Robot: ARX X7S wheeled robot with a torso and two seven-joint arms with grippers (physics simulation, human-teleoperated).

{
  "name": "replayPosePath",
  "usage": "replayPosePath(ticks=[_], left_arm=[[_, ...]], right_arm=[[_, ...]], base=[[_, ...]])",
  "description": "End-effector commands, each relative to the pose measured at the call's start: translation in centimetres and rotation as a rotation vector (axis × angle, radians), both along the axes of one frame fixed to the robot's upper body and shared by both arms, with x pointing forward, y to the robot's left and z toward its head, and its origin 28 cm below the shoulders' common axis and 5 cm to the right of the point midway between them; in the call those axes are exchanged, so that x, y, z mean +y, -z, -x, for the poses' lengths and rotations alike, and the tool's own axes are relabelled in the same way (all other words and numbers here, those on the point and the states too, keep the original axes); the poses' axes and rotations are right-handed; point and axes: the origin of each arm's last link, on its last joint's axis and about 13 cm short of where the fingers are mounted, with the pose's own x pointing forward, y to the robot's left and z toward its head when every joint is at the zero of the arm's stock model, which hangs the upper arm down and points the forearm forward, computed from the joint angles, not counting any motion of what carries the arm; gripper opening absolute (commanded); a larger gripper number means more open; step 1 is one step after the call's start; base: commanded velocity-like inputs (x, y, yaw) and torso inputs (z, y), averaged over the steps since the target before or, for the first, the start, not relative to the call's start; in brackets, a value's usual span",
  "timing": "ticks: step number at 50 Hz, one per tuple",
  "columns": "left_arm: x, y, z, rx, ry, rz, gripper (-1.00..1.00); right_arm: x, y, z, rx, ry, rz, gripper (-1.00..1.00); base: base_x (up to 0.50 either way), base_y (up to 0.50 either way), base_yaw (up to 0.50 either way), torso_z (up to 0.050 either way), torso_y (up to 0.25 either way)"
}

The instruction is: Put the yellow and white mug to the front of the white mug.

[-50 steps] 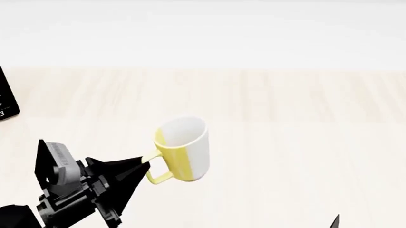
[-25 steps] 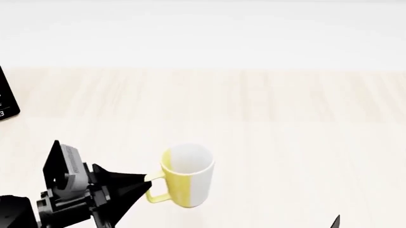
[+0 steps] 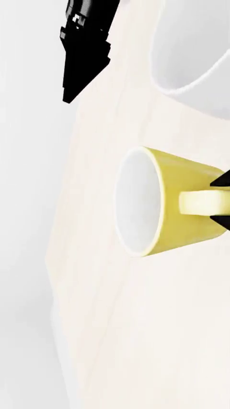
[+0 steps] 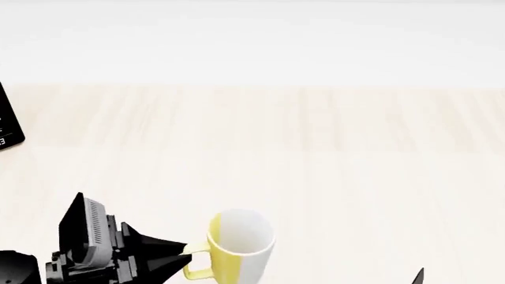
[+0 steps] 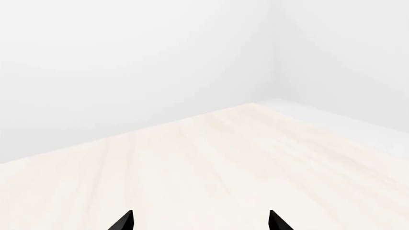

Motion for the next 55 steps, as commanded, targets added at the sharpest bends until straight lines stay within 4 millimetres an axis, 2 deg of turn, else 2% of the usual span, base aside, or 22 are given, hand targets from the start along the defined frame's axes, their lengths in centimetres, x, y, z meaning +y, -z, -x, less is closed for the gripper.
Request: replayPosePath(ticks=[1, 15, 23, 47, 55], left_arm=[[-0.6, 0.5, 0.4, -0.003, 0.040, 0.020, -1.00], [-0.9, 2.2, 0.2, 0.026, 0.023, 0.072, -1.00], [-1.0, 4.0, 0.4, 0.055, 0.024, 0.075, -1.00], [-0.9, 5.9, 0.7, 0.077, 0.007, 0.011, -1.00], [-1.0, 6.0, 0.6, 0.072, 0.006, -0.006, -1.00]], right_arm=[[0.0, 0.0, 0.0, 0.000, 0.001, 0.000, 1.00], [0.0, -0.1, 0.1, -0.003, -0.001, 0.001, 1.00], [0.0, -0.1, 0.1, -0.003, -0.001, 0.000, 1.00], [0.1, -0.1, 0.1, -0.004, -0.006, 0.002, 1.00], [0.1, -0.1, 0.1, -0.005, -0.005, 0.002, 1.00]], base=[[0.00, 0.00, 0.00, 0.000, 0.000], [0.00, 0.00, 0.00, 0.000, 0.001], [0.00, 0.00, 0.00, 0.000, 0.000], [0.00, 0.00, 0.00, 0.000, 0.000], [0.00, 0.00, 0.00, 0.000, 0.000]])
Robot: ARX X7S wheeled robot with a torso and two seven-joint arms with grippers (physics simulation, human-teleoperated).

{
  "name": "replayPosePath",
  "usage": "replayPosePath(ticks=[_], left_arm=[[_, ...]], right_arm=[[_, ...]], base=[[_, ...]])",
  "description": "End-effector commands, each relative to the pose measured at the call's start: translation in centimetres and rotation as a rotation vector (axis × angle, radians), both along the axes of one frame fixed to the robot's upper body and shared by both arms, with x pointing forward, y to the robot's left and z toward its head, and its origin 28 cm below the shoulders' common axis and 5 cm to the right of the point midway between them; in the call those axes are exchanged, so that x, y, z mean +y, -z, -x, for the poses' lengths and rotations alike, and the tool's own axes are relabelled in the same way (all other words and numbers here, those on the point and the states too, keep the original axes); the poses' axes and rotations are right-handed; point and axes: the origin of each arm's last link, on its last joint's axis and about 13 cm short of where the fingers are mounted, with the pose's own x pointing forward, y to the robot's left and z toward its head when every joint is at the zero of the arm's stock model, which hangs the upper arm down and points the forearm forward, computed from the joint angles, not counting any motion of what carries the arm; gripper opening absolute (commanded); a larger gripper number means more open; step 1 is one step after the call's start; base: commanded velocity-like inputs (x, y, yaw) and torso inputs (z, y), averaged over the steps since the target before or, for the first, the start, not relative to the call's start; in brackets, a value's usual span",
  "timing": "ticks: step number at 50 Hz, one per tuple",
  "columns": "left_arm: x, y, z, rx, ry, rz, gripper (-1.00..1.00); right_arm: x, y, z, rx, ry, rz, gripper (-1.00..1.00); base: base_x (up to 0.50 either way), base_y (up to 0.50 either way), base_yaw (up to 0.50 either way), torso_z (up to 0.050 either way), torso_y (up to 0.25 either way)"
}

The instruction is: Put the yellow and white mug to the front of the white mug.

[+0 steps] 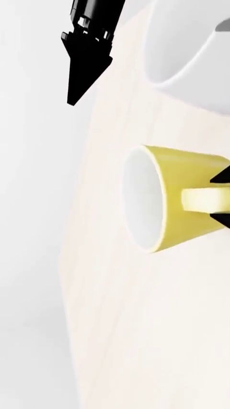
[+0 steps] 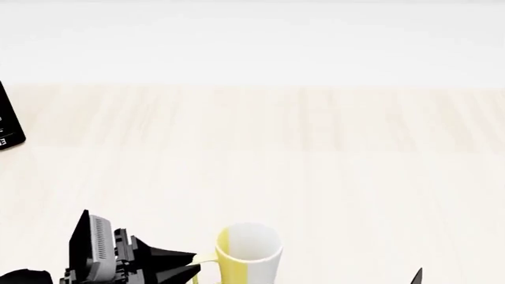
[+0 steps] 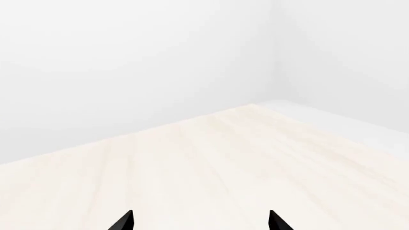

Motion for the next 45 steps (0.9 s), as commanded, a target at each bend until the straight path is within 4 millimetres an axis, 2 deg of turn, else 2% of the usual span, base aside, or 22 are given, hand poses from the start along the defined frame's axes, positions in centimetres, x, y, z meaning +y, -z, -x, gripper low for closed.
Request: replayPosePath(ticks=[1, 17, 33, 45], left_arm=[[-0.2, 2.2, 1.0, 0.079, -0.001, -0.104, -1.00], [-0.2, 2.3, 1.1, 0.073, 0.007, -0.115, -1.00], [-0.2, 2.4, 2.7, 0.053, 0.069, -0.090, -1.00], [-0.4, 2.4, 2.5, 0.048, 0.067, -0.091, -1.00]], right_arm=[[0.0, -0.1, 0.0, -0.002, -0.001, 0.000, 1.00], [0.0, -0.1, 0.1, -0.004, -0.001, -0.003, 1.00], [0.0, 0.0, 0.0, -0.002, 0.001, -0.003, 1.00], [-0.1, -0.1, 0.1, -0.004, 0.002, -0.004, 1.00]], base=[[0.00, 0.00, 0.00, 0.000, 0.000], [0.00, 0.00, 0.00, 0.000, 0.000], [0.00, 0.00, 0.00, -0.001, 0.000], [0.00, 0.00, 0.00, 0.000, 0.000]])
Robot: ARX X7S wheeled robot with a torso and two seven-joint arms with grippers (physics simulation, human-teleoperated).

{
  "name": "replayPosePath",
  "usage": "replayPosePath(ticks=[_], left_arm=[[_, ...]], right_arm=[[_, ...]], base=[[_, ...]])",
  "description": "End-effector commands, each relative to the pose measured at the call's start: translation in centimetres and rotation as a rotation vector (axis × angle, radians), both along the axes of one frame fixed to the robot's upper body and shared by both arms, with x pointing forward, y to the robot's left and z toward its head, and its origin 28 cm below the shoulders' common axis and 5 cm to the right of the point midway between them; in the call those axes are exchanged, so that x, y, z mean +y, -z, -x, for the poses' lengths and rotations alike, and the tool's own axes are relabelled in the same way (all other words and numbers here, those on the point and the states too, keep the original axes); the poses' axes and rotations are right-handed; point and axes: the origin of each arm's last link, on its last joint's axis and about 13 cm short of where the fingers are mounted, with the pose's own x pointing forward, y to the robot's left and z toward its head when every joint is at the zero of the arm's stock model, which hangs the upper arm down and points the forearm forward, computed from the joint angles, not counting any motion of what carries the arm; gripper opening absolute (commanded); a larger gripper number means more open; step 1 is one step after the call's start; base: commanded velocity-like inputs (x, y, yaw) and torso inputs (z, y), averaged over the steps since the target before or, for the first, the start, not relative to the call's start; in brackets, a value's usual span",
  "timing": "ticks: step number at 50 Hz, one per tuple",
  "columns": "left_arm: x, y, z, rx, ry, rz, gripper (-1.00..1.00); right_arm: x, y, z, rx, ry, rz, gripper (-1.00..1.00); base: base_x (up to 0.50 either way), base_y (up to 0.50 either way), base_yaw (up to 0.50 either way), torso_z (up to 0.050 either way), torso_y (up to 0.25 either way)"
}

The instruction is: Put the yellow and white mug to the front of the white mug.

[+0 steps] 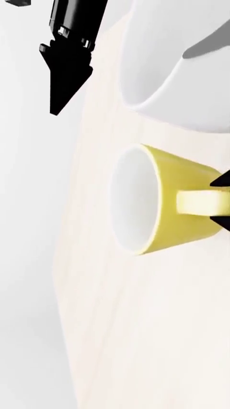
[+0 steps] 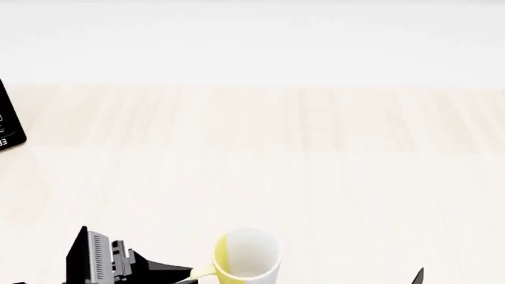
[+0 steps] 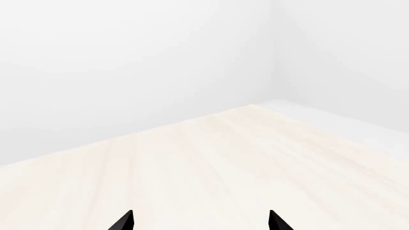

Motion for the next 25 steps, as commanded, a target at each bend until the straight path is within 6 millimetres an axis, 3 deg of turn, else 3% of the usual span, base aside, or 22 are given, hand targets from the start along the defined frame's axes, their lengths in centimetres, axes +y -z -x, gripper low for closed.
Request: replayPosePath(ticks=[1, 25], left_arm=[[-0.60, 1.72, 1.16, 0.068, 0.053, -0.060, -1.00], [-0.45, 1.80, 1.02, 0.065, 0.038, -0.056, -1.00]], right_arm=[[-0.01, -0.03, 0.03, -0.001, 0.000, 0.000, 1.00], [-0.01, -0.07, 0.07, -0.002, -0.001, 0.000, 1.00]], base=[[0.00, 0.00, 0.00, 0.000, 0.000], [0.00, 0.00, 0.00, -0.001, 0.000]])
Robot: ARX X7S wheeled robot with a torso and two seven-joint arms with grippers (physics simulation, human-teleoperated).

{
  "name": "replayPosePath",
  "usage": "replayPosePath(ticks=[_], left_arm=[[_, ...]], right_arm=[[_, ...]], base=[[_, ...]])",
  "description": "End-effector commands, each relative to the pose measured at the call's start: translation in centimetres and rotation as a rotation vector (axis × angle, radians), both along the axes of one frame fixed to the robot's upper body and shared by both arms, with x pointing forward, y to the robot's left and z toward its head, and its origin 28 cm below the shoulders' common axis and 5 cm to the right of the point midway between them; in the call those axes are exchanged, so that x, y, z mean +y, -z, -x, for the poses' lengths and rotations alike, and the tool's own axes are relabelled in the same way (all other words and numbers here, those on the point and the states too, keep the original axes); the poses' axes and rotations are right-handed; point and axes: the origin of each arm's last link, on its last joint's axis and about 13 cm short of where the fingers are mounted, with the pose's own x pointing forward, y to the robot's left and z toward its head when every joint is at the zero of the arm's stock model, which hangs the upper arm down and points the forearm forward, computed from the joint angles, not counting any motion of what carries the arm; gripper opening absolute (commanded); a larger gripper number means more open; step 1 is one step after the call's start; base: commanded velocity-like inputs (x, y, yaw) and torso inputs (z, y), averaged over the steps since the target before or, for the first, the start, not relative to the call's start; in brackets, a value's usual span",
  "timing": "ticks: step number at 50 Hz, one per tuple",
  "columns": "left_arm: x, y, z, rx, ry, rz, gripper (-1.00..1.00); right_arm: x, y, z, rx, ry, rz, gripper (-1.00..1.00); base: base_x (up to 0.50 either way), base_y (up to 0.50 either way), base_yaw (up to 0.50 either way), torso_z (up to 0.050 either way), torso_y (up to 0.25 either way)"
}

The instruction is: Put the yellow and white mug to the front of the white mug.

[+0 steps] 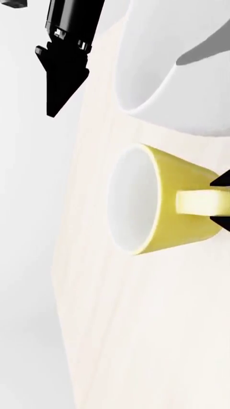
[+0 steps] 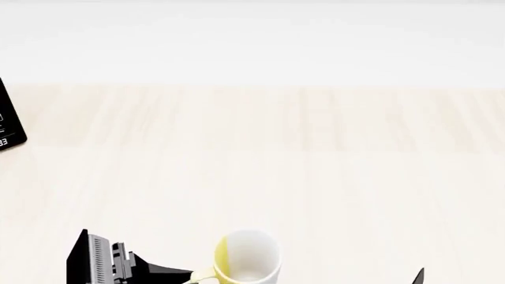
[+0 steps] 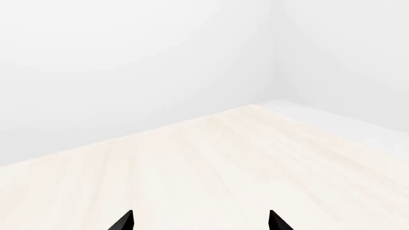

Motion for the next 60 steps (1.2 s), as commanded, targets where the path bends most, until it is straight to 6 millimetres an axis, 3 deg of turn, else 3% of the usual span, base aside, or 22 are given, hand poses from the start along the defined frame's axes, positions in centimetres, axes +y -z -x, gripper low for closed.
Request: replayPosePath(ticks=[1, 6, 7, 60], left_arm=[[-0.4, 1.7, 0.8, 0.067, 0.031, -0.052, -1.00], [-0.4, 1.4, 0.4, 0.054, -0.008, -0.043, -1.00], [-0.3, 1.5, 0.3, 0.050, -0.010, -0.048, 1.00], [0.5, 0.0, 0.6, 0.056, 0.031, 0.205, 1.00]], right_arm=[[0.0, 0.0, 0.0, -0.002, 0.000, 0.000, 1.00], [0.0, 0.0, 0.0, 0.000, -0.002, 0.000, 1.00], [0.0, 0.0, 0.0, 0.000, -0.002, 0.001, 1.00], [0.0, 0.0, 0.0, 0.000, -0.002, 0.000, 1.00]], base=[[0.00, 0.00, 0.00, 0.000, 0.000], [0.00, 0.00, 0.00, 0.000, 0.000], [0.00, 0.00, 0.00, 0.000, 0.000], [0.00, 0.00, 0.00, 0.000, 0.000]])
